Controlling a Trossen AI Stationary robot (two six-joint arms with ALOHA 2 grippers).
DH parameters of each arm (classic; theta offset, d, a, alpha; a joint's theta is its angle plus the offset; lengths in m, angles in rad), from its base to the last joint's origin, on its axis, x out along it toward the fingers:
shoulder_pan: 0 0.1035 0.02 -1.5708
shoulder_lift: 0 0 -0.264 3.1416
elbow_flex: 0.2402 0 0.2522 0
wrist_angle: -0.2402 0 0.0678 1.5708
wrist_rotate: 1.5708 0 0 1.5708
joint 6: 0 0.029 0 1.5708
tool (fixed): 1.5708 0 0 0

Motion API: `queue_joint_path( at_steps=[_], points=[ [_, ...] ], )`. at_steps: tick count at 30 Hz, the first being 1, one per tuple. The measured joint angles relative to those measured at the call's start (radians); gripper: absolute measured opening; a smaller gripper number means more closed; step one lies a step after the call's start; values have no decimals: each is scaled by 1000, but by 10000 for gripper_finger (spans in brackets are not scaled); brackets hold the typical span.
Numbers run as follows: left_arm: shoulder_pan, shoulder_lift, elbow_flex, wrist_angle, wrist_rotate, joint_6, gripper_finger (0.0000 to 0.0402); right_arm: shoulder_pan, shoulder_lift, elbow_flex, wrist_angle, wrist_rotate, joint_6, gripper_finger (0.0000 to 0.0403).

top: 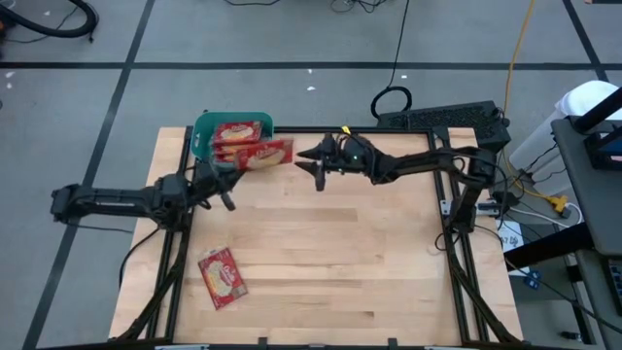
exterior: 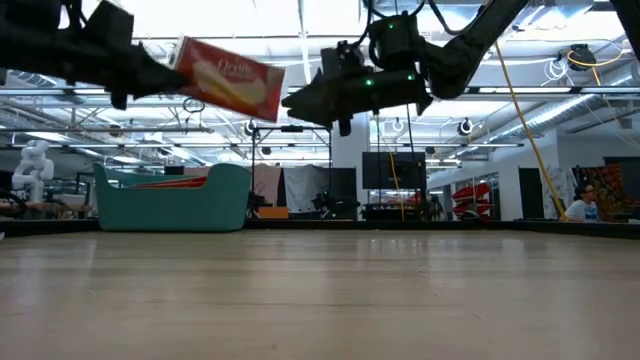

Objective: Sort popcorn bags into baskets
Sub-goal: Put the red popcorn bag into the green bin

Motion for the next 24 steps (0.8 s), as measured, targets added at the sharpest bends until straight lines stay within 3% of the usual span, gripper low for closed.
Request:
queue_joint_path(
  at_steps=[7,12,15,22,24],
  points=[
    [33,-55,0,-165,206,-46,16,-29,-34,49,-97,-127,-43,218],
    [33,-55,0,-194,253,-77,19,-16,-33,94,-174,-237,-108,224],
    [33,-55,0,-194,253,-65,20,-2,-33,94,-181,-250,-120,187],
    [32,-54,0,-180,258,-41,22,12,-32,94,-180,-282,-102,33],
    [32,-54,0,-180,258,-40,23,13,-32,94,-174,-282,-104,10]
  ],
)
